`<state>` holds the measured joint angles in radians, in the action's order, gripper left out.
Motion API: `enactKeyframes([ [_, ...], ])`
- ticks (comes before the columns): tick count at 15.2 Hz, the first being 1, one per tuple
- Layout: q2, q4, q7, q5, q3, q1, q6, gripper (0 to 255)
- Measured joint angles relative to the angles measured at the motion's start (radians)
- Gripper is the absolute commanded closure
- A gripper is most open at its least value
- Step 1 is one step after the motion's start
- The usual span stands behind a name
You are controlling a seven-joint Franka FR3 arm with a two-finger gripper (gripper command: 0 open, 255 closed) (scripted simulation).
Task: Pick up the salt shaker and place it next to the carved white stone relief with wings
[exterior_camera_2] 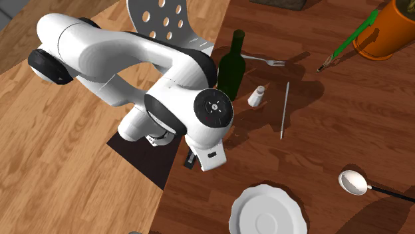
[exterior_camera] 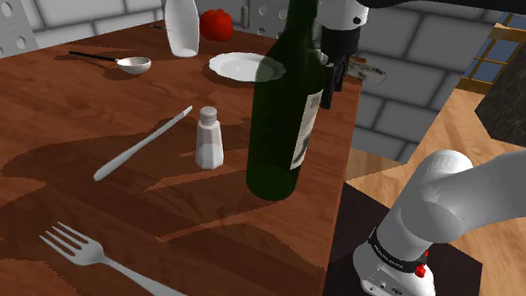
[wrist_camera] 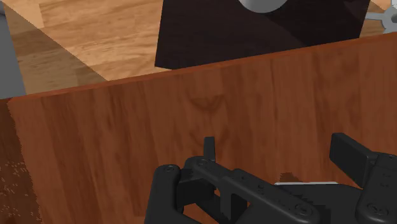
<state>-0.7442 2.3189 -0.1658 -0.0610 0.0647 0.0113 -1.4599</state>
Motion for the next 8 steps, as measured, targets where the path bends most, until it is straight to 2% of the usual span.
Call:
enactKeyframes([
  [3, 0.004, -0.003, 0.016, 0.026, 0.015, 0.012, -0.017, 0],
  [8, 0.025, -0.015, 0.081, 0.125, 0.078, 0.060, -0.094, 0],
])
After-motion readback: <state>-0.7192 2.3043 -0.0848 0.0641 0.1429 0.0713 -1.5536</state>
